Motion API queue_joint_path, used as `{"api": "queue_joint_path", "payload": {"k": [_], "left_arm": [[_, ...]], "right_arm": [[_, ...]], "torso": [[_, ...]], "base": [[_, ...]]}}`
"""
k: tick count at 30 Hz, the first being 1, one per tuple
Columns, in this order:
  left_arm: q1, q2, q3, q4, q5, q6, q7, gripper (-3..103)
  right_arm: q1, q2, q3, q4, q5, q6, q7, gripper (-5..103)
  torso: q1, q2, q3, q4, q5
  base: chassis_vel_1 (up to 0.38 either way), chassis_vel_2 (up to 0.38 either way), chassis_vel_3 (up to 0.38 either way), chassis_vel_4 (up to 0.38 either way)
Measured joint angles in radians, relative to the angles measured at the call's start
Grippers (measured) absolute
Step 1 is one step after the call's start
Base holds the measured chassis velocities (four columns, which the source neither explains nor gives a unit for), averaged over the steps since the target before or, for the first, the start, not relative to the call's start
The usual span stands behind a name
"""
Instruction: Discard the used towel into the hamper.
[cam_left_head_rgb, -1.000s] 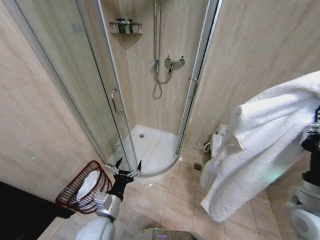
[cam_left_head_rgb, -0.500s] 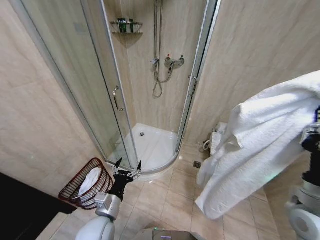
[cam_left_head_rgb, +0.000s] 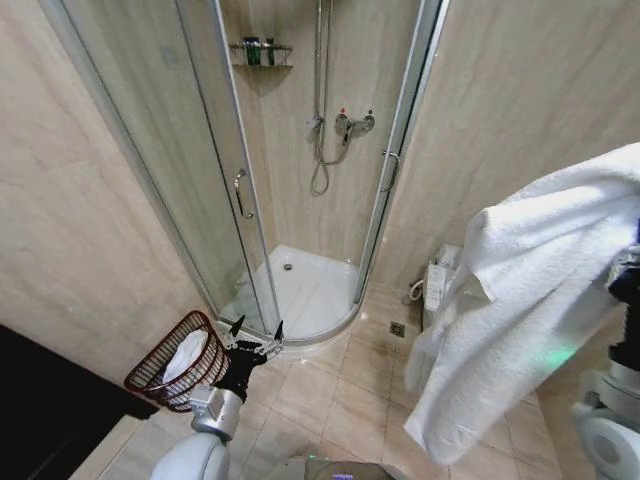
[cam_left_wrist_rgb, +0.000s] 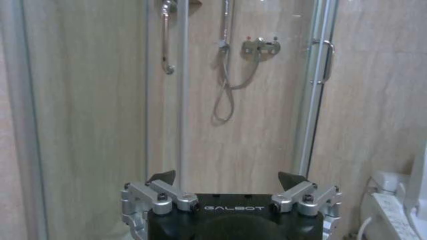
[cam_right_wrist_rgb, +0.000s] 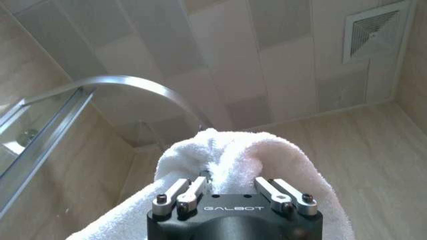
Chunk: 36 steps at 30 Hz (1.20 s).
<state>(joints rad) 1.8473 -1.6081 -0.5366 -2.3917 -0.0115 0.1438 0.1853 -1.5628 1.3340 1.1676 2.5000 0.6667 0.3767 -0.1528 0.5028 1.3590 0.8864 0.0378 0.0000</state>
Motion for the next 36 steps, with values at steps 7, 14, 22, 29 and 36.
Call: {"api": "queue_joint_path", "payload": {"k": [7, 14, 22, 29, 36], "left_arm": [[0.000, 0.000, 0.000, 0.000, 0.000, 0.000, 0.000, 100], [0.000, 0.000, 0.000, 0.000, 0.000, 0.000, 0.000, 100], [0.000, 0.000, 0.000, 0.000, 0.000, 0.000, 0.000, 100], [0.000, 0.000, 0.000, 0.000, 0.000, 0.000, 0.000, 100], [0.000, 0.000, 0.000, 0.000, 0.000, 0.000, 0.000, 100]], "right_arm": [[0.001, -0.003, 0.015, 0.000, -0.008, 0.005, 0.006, 21], [-0.001, 0.000, 0.013, 0.000, -0.008, 0.006, 0.023, 21], [0.002, -0.007, 0.015, 0.000, -0.023, 0.014, 0.089, 21], [0.004, -0.008, 0.008, 0.000, -0.019, 0.019, 0.103, 21], [0.003, -0.008, 0.002, 0.000, -0.017, 0.019, 0.077, 21]], "torso": [[0.000, 0.000, 0.000, -0.0001, -0.0001], [0.000, 0.000, 0.000, -0.0001, -0.0001], [-0.001, 0.000, 0.000, 0.0000, 0.0000], [-0.001, 0.000, 0.000, 0.0000, 0.0000], [-0.001, 0.000, 0.000, 0.0000, -0.0002]], "base": [[0.061, 0.051, 0.060, 0.071], [0.099, 0.099, 0.097, 0.095], [0.127, 0.127, 0.125, 0.119], [0.121, 0.116, 0.130, 0.120], [0.128, 0.123, 0.126, 0.119]]}}
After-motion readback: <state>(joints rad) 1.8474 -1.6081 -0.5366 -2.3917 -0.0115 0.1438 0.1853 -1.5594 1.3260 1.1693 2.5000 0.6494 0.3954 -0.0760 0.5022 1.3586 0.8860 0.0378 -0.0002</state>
